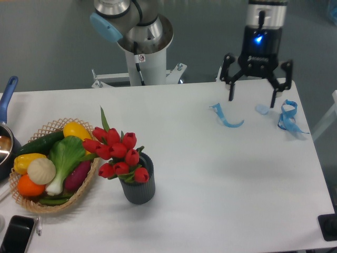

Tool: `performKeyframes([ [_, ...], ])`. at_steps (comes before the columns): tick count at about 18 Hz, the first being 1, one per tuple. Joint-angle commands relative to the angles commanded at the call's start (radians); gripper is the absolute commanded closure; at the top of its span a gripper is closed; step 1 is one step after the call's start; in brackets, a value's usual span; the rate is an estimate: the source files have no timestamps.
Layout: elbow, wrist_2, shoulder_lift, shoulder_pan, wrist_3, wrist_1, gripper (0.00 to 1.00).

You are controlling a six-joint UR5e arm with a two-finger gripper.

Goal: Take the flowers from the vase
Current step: 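Move the open gripper over to the red tulip stems above the black vase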

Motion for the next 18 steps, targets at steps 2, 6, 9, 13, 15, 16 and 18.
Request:
performKeyframes([
  [2,-0.008,0.002,-0.015,-0.034,-0.009,0.002,0.0],
  [6,-0.04,-0.064,-0.026,-0.069,-0.009,0.005,0.0],
  [9,-0.06,-0.162,-0.046,-0.074,-0.008,0.008,0.0],
  [13,-0.084,-0.196,-0.055,-0.115,0.0,0.012,0.0],
  [15,-0.092,-0.198,-0.058,-0.133,0.012,0.012,0.0],
  [16,-0.092,-0.198,-0.06,-0.146,0.027,0.012,0.0],
  [18,-0.094,-0.198,-0.061,-0.166,0.035,0.012,0.0],
])
